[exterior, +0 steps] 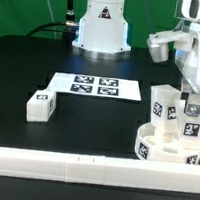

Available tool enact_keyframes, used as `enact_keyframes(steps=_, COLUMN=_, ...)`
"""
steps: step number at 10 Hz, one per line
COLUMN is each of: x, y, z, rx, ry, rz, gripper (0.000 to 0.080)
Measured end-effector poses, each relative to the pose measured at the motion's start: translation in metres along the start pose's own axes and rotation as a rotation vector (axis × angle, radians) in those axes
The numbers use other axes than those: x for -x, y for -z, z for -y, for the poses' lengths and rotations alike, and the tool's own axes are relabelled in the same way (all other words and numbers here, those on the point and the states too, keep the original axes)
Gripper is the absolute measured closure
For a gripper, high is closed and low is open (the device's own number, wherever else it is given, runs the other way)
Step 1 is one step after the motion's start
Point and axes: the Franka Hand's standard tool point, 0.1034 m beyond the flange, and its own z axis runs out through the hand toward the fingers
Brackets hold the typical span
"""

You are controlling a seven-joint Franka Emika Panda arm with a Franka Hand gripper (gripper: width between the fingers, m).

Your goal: Assemble stool

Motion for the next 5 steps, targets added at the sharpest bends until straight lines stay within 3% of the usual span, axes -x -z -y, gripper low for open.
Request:
enact_keyframes(steps=3, x=0.0002, y=-0.0002, z=0.0003, rx=-0.001, ry=-0.21, rz=0.0, gripper=0.0464)
enact_keyframes(steps=5, x=-0.0055, y=-0.0003, z=0.0048, rx=-0.002, ry=-0.511, rz=-0.003, gripper=0.0464)
